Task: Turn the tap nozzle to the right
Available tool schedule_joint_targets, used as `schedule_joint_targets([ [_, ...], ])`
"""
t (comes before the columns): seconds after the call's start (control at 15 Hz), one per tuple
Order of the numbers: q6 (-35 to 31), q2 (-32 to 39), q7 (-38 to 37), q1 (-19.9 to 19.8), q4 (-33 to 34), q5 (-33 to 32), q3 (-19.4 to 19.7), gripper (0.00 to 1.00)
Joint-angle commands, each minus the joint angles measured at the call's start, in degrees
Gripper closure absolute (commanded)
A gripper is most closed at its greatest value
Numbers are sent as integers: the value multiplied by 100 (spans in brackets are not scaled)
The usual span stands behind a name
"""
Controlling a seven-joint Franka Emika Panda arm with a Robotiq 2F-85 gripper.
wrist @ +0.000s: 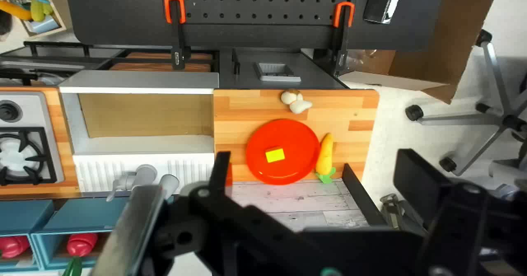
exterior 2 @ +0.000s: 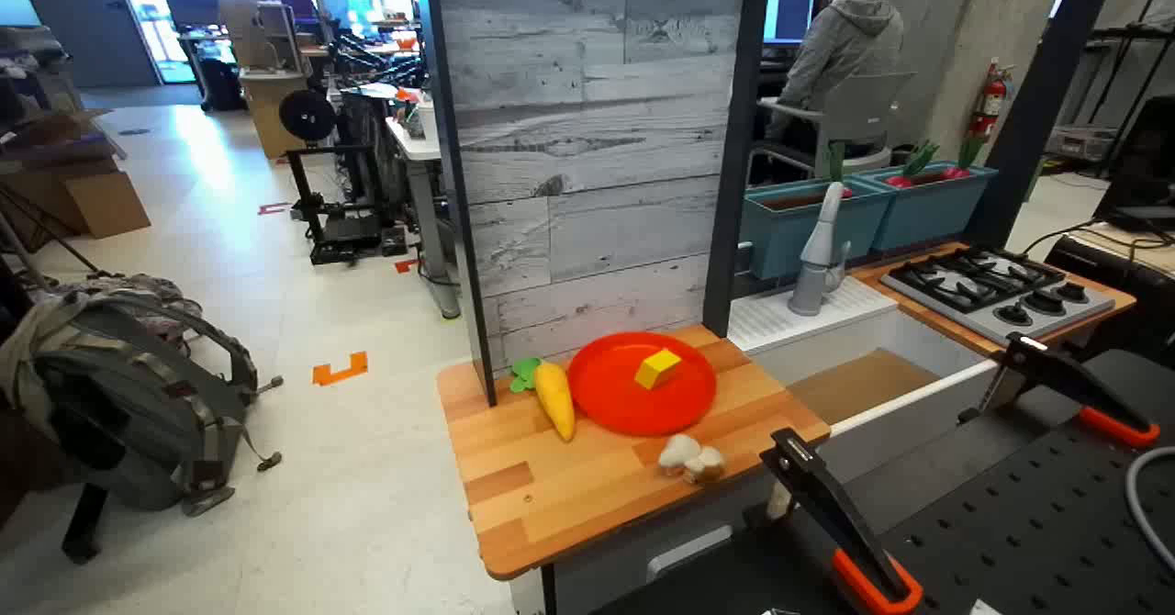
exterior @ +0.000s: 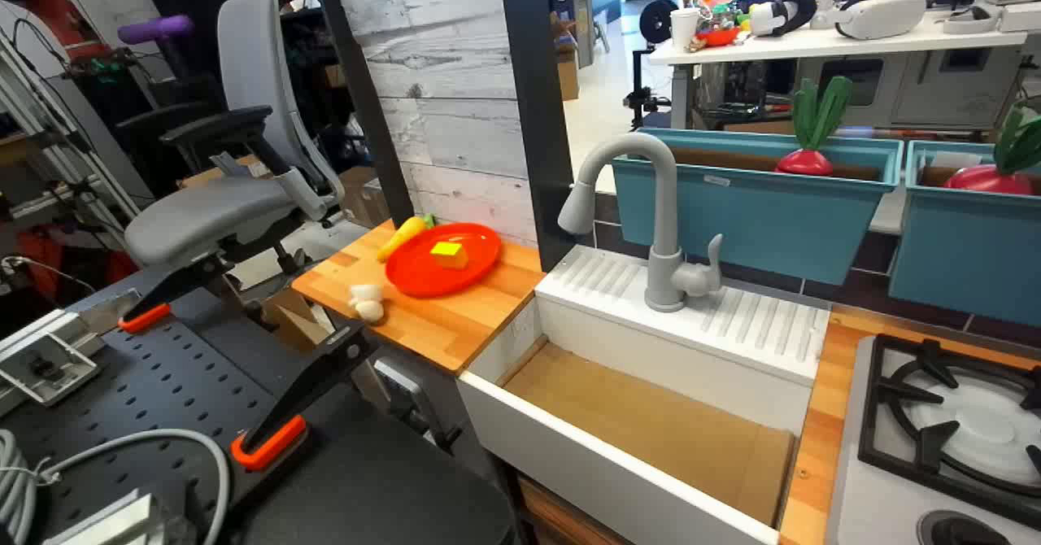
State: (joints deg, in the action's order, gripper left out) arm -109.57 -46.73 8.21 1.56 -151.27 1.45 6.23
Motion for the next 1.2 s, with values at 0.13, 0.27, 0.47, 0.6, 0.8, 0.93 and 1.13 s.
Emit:
schedule_joint_targets([
  [0.13,15,8,32,-54,14,37,-46,0],
  [0.27,15,8,32,-54,14,37,-46,0],
  [0.47,-302,310,-198,-102,79,117,-61,0],
  [0.6,-866,620,-556,-148,94,275,-52,0],
  [0.8,-1669,1290,-1024,-215,239,386,-81,0],
  [0.93,-2200,1808,-1267,-261,356,546,-33,0],
  [1.13,-2785,2699,-1584,-405,670,768,31,0],
])
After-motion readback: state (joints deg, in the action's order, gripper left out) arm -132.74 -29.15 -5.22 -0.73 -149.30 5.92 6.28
